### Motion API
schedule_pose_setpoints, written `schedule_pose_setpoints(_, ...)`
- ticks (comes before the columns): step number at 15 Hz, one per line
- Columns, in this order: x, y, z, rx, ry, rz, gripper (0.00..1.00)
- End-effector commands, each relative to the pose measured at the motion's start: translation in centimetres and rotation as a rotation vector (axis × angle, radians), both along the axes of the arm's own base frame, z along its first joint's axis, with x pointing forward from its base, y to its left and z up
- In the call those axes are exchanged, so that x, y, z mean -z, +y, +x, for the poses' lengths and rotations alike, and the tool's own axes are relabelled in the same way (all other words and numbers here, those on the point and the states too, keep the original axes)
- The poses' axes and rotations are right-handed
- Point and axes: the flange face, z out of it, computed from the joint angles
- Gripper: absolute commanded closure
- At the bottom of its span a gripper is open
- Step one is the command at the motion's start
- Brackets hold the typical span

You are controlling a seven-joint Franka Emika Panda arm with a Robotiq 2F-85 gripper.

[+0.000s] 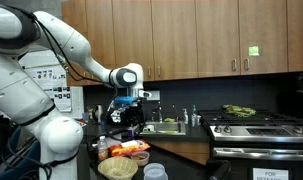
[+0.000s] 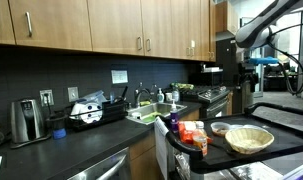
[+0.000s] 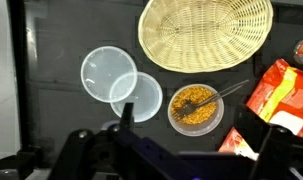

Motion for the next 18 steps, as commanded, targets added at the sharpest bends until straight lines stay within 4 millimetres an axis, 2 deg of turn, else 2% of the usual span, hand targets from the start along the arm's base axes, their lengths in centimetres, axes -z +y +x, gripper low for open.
schedule_pose_setpoints(1,1.1,4.1,2.0,0.032,-0.014,0.031,0.00)
schedule_pose_setpoints(4,2.6,7.1,2.9,0.076,-0.009,0.040,0.00)
schedule_pose_setpoints(6,3.8,8.3,3.4,0.117,-0.003,0.044,0.00)
schedule_pose_setpoints(12,7.9,10.9,5.3,0.369,0.026,0.105,0.00)
schedule_pose_setpoints(18,11.6,13.3,6.0,0.567,0.056,0.137,0.00)
